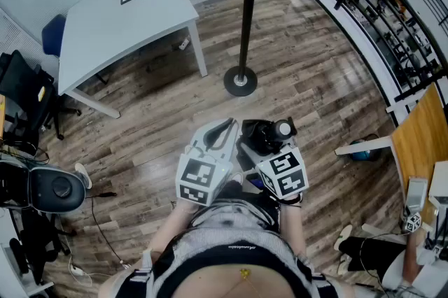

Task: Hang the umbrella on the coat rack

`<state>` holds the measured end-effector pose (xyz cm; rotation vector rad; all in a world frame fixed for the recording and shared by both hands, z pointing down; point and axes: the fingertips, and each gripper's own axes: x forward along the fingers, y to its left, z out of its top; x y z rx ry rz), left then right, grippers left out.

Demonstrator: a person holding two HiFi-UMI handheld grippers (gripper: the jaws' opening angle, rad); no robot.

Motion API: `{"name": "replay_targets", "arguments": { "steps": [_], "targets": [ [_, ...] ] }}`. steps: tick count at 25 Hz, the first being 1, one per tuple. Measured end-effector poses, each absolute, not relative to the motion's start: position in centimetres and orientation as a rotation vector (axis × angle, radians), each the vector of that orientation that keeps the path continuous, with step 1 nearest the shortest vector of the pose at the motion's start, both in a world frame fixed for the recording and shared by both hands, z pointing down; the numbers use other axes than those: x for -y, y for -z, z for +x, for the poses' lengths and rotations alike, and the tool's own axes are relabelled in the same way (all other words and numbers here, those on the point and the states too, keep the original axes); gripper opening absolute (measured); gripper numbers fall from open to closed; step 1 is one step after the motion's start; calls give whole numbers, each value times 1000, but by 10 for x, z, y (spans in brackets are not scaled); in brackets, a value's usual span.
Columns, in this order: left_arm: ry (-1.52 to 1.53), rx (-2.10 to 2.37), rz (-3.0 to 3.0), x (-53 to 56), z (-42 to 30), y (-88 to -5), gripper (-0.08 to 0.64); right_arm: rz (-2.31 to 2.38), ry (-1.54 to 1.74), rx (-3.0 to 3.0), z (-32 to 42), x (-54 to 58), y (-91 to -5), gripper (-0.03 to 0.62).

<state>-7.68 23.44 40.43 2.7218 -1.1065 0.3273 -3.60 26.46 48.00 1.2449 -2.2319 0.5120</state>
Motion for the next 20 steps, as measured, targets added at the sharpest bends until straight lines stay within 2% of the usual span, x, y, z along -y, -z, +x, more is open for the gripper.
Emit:
{"name": "replay_targets", "arguments": {
  "steps": [20],
  "targets": [
    [-332,1129,2722,-238,-71,-403,21,1189,-488,2247,-38,-265,-477,281]
  ]
}}
